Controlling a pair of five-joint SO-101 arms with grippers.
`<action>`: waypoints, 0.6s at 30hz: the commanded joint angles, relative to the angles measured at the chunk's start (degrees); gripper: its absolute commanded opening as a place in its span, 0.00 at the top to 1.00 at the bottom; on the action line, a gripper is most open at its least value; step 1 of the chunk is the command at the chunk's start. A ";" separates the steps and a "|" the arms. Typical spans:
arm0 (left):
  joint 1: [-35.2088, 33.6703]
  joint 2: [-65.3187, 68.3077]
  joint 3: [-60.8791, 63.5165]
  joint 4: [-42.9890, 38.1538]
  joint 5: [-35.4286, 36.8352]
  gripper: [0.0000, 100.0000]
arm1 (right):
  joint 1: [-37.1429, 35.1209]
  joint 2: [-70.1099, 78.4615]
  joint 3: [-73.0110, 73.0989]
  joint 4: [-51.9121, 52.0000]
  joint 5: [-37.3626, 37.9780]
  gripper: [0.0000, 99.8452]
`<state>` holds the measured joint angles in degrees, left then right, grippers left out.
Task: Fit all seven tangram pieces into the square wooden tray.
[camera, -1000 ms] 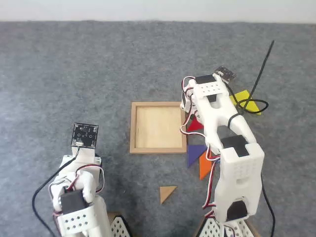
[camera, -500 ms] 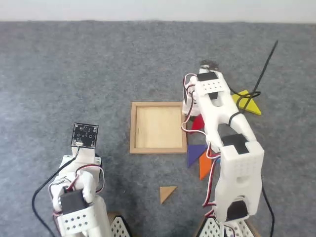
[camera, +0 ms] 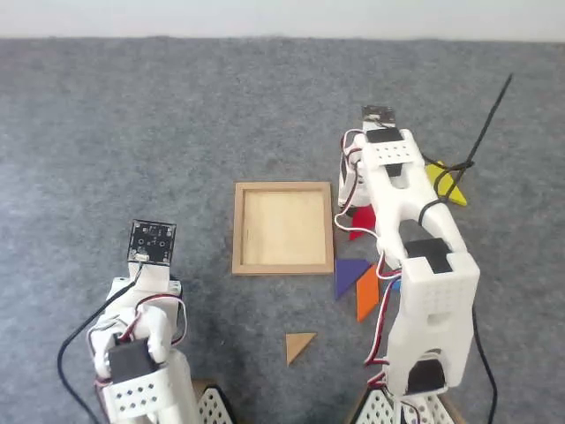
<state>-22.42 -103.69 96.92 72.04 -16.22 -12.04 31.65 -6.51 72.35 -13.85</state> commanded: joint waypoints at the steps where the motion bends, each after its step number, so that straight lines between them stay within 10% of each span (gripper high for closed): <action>1: 0.09 -0.70 -0.48 0.35 0.35 0.91 | 1.80 0.66 -2.73 -0.66 0.97 0.85; 18: 0.09 -0.70 -0.48 0.35 0.35 0.91 | 0.84 1.36 -9.58 7.43 10.02 0.85</action>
<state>-22.42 -103.69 96.92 72.04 -16.22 -11.08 33.58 -11.43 76.13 -5.32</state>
